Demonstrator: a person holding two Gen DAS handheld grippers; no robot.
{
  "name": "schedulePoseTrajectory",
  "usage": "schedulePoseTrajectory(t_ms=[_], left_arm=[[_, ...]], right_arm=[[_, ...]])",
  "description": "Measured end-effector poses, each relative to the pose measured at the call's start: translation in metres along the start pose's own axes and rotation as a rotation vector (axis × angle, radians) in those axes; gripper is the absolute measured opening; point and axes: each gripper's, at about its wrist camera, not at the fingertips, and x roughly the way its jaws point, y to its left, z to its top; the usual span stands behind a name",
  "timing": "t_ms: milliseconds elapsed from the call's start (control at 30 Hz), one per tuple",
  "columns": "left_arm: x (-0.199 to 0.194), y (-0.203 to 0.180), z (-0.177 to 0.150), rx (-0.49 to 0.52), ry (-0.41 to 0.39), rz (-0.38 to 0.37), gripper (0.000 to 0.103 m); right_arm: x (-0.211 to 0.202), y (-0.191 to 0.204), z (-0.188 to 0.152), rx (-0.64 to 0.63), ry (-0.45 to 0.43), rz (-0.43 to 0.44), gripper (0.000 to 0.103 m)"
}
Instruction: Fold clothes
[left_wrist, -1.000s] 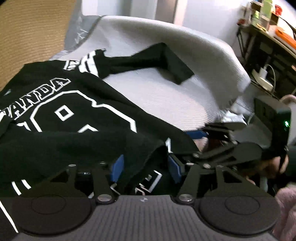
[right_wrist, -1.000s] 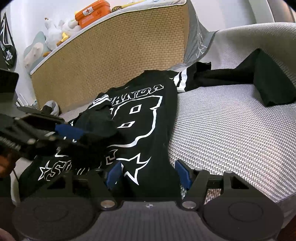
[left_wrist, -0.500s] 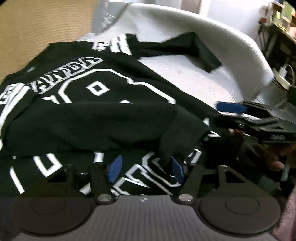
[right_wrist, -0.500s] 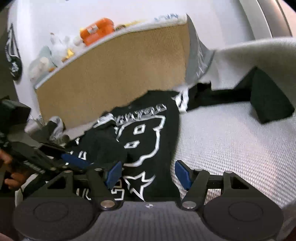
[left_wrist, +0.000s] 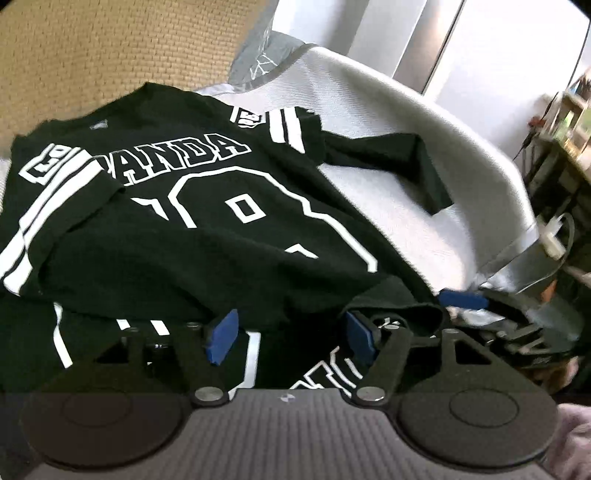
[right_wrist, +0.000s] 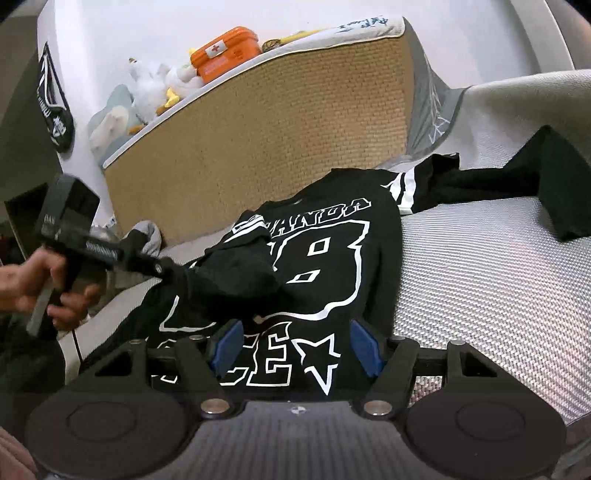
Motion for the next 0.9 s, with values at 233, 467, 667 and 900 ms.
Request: schedulePoseTrajectory(t_ms=[233,467,667,900], left_arm=[[0.010,0.009,0.002,-0.076,0.013,0.045,0.075],[0.020,0.018,0.004,-0.152,0.026,0.090,0.073],[0.037,0.030,0.002,-0.335,-0.017,0.054,0.073],[0.043,0.060,-0.006,-0.630,-0.126,0.033,0.072]], right_arm=[[0.000,0.013,-0.001,-0.057,0.003,0.014,0.069],[0.010,0.038,-0.002,-0.158,0.033,0.000,0.067],[0.018,0.024,-0.008,0.028,0.119,0.086,0.058],[0.033,0.006,-0.007,0.197,0.126,0.060,0.057]])
